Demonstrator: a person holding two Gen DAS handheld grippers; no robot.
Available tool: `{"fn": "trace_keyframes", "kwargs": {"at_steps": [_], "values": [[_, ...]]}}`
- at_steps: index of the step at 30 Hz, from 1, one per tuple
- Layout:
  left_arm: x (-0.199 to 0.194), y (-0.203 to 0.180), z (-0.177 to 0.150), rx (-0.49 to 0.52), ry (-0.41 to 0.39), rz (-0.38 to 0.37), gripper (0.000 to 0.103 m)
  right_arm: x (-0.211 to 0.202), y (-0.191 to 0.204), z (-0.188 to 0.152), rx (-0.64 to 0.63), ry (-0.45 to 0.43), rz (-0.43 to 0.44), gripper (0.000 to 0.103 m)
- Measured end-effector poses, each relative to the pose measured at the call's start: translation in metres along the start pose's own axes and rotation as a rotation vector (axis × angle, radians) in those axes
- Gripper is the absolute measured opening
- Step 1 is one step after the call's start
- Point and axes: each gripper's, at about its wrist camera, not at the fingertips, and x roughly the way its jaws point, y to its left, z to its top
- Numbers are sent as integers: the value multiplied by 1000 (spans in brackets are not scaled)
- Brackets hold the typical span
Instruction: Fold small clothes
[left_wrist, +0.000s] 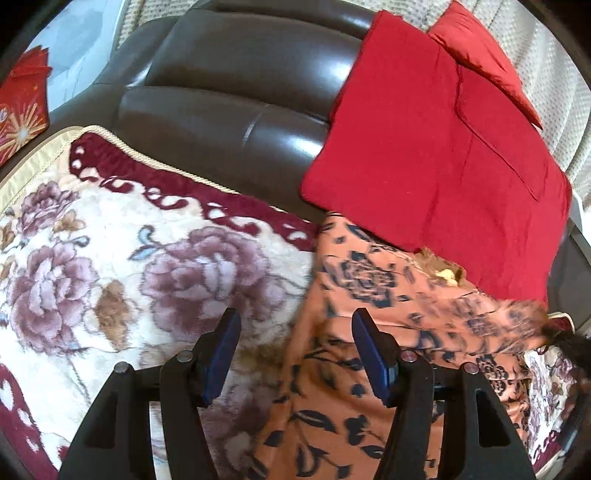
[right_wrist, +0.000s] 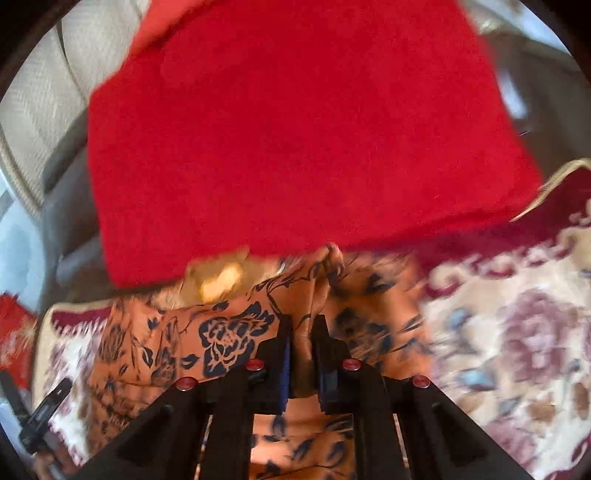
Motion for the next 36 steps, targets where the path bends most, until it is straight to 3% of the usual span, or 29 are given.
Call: {"fn": "trace_keyframes", "kwargs": {"at_steps": [1,2,3,4,5,6,7,13,19,25,32,36], "values": [[0,-6,1,5,10,-10,63,7,-4,-3,12,23,14,17],[-1,-14,1,18,24,-12,63,25,-11,-10,25,100,46,17],[-2,-22,0,39,33,-11,63,43,-20,-20,57,179,28,24],[-6,-31,-1,70,35,-3,63,53,-26,-28,75,226,-9,51],[-10,-40,-2,102,25,10,64,57,-32,-35,90,251,-35,68],[-16,-49,-3,131,9,26,65,50,-37,-40,111,216,16,84],[-24,-59,-5,162,-8,47,69,39,-38,-43,128,175,67,87],[-59,-92,-20,237,-44,65,72,-25,-32,-63,125,67,188,87],[-83,-100,-37,259,-44,68,72,-60,-50,-120,175,96,295,87],[-105,-102,-56,274,-36,80,72,-56,-78,-185,233,222,258,87],[-115,-97,-73,272,-16,99,73,-88,-73,-195,204,172,323,87],[-118,-90,-82,274,-1,120,73,-71,-76,-215,201,255,273,87]]}}
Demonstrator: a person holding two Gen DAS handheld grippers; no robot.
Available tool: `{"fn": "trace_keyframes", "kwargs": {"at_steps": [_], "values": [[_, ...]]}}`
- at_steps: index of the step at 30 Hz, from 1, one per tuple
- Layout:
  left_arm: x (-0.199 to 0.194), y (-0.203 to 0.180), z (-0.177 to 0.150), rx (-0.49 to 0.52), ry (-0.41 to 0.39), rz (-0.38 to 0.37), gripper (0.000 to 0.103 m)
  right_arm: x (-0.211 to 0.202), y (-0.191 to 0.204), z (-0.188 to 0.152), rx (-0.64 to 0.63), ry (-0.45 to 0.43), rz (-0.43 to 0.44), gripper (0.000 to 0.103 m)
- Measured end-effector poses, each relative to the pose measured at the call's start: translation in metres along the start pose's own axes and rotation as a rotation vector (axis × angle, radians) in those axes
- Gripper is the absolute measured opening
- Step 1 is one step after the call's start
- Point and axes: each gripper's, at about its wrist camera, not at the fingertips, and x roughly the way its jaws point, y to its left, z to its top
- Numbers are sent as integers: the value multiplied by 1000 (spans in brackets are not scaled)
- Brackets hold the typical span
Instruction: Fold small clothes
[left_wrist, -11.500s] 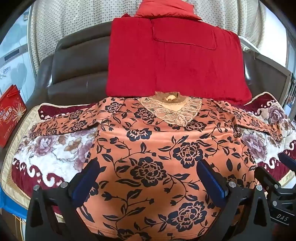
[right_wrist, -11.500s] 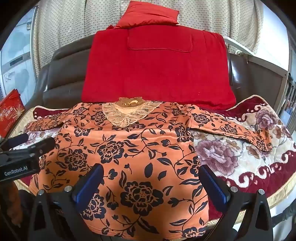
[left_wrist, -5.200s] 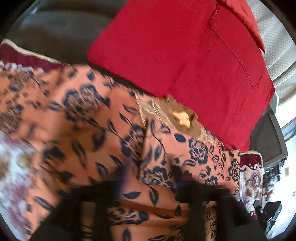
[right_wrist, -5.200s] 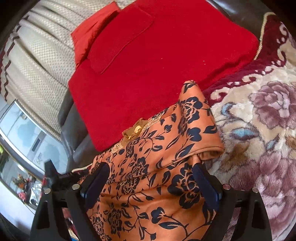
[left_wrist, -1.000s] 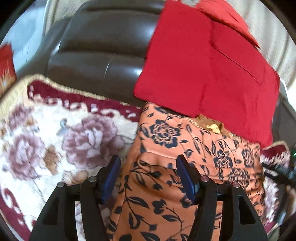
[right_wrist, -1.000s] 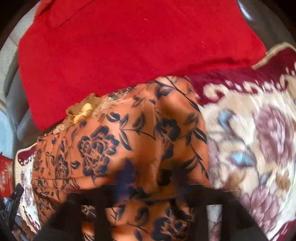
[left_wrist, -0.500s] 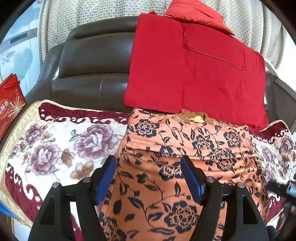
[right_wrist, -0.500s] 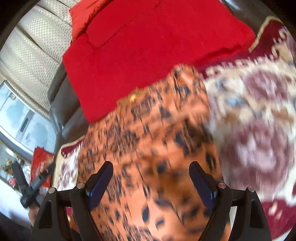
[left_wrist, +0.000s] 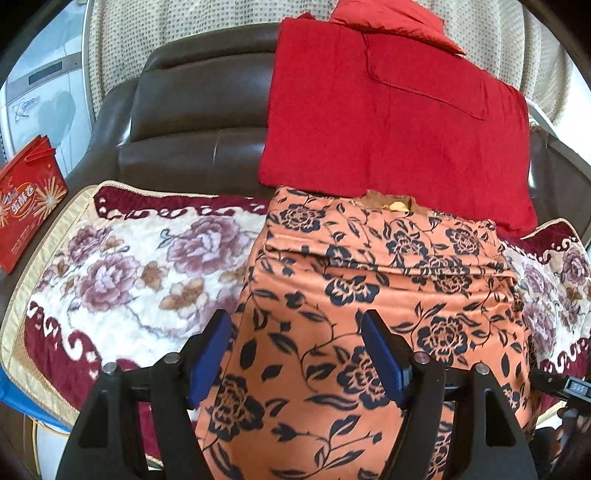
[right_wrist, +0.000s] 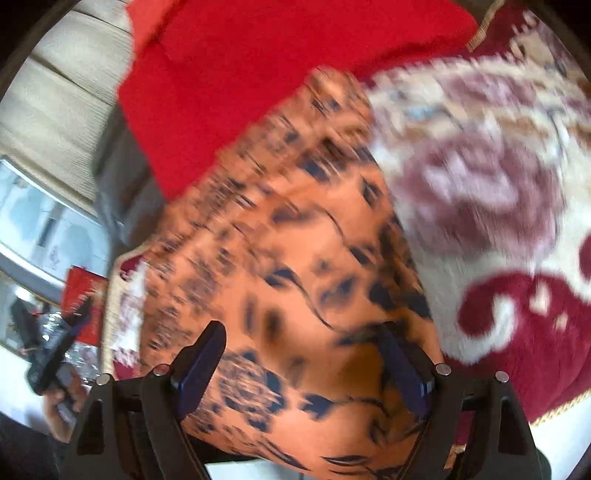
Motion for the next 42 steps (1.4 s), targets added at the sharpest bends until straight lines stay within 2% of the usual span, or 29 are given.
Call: {"fn": "trace_keyframes", "kwargs": {"at_steps": [1,5,8,11,13,15,20,22,29,33,42], "values": [[-1,2,-2,0,-1,4,74,1,-4,-4,14,4,-17,87],[1,18,-22,-22,17,15,75,-20,10,-11,-24,-49,35,87],[16,37,-53,-50,98,19,75,-17,18,-22,-73,-33,72,87],[29,56,-84,-85,177,28,75,5,-6,-33,-34,35,25,86],[31,68,-100,-113,199,18,75,-6,-14,-38,-5,-4,75,86],[32,73,-109,-117,211,15,75,-13,-12,-39,-26,-8,48,86],[32,76,-122,-121,216,-30,75,-22,-14,-46,-40,-38,22,87],[36,77,-128,-130,219,-40,75,-17,-30,-48,18,-20,49,86],[38,85,-131,-178,204,-80,81,-18,-48,-50,92,-39,145,87],[39,89,-134,-206,194,-107,81,-20,-47,-51,54,-38,150,87],[40,89,-137,-210,179,-144,89,-20,-48,-53,82,-43,156,89]]}}
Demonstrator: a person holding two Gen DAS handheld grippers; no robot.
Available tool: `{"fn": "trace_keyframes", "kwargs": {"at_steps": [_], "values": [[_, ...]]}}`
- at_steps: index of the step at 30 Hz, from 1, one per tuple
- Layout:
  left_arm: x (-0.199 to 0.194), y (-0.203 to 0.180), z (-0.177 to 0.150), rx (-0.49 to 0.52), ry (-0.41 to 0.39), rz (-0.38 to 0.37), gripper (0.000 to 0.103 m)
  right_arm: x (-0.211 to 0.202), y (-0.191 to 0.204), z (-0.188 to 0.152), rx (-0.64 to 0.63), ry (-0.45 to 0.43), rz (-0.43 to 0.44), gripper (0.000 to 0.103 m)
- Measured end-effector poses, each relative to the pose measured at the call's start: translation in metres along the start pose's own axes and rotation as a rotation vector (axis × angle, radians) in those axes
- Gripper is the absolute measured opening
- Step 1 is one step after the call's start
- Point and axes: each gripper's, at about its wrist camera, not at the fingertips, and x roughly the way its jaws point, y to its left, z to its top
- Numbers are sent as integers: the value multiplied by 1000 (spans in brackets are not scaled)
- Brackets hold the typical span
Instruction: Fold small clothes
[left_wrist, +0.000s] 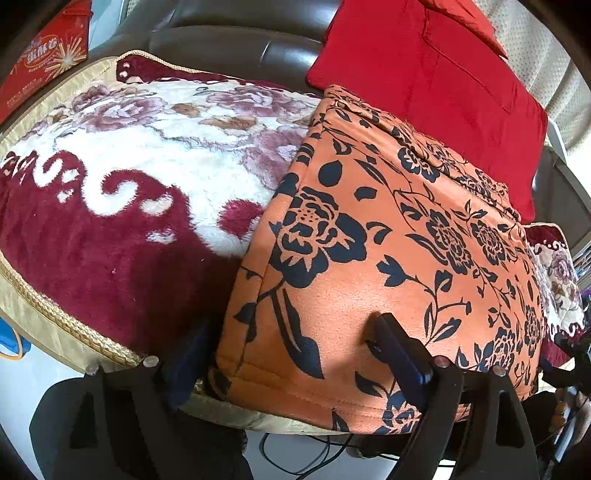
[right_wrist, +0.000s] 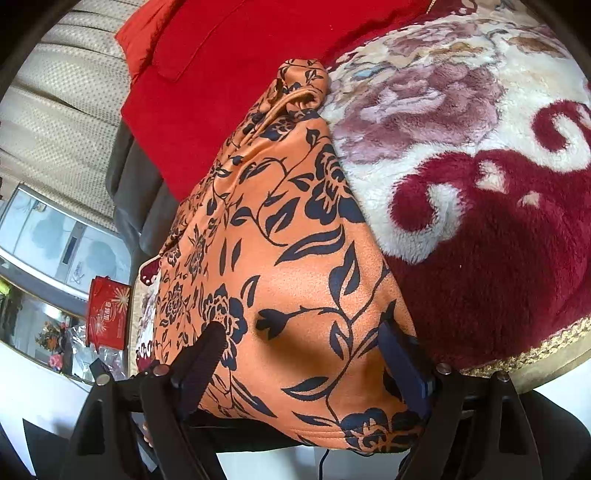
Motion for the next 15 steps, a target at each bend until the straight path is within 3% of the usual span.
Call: {"fn": "trace_keyframes", "kwargs": {"at_steps": [15], "values": [[-2,4,-3,-20,-6,-28,89,2,0,2,8,3,8,89]]}}
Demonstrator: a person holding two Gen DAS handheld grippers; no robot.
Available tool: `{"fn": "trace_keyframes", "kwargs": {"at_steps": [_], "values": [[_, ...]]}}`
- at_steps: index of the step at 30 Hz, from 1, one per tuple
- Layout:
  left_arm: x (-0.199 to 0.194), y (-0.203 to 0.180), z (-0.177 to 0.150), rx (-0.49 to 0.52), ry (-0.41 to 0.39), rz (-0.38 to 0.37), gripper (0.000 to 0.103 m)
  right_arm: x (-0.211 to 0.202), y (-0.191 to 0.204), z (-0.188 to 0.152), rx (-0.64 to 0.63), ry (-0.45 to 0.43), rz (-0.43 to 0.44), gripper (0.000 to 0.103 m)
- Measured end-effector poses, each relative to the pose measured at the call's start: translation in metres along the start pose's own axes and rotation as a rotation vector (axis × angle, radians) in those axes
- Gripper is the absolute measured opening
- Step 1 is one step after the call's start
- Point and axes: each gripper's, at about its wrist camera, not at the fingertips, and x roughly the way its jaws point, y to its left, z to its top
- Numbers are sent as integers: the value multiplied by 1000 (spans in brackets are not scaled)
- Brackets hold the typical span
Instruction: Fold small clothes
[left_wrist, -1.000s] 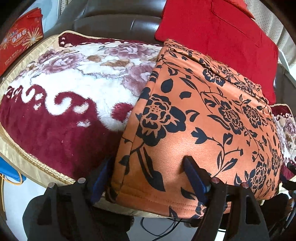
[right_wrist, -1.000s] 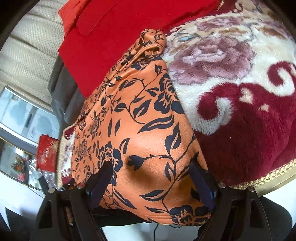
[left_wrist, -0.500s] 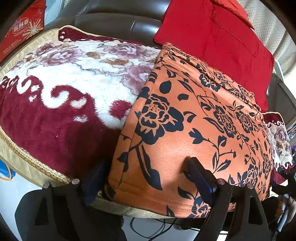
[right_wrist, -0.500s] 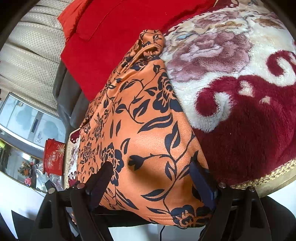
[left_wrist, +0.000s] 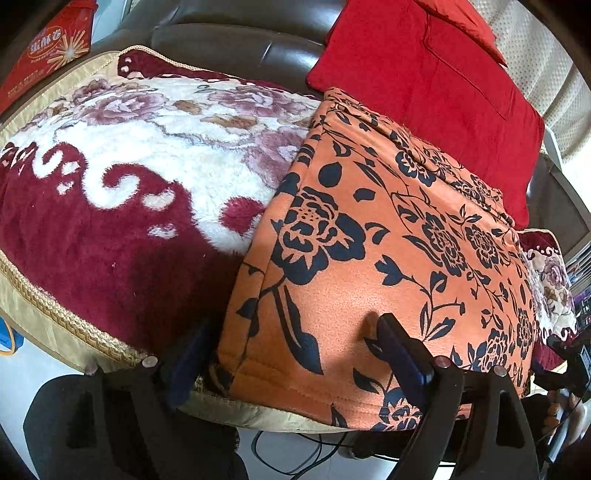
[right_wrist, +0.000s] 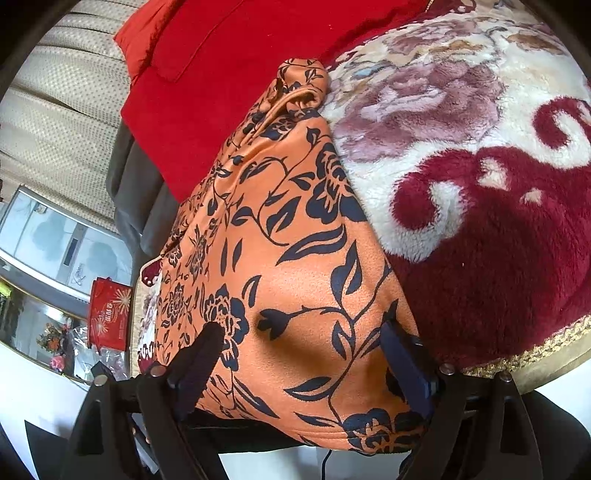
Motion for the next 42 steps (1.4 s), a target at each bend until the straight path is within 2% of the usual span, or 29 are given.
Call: {"fn": "trace_keyframes", "kwargs": {"at_steps": [42], "values": [[-1,2,-1,-21,-5,-15,90,-3,-3,0,20,4,10,89]]}}
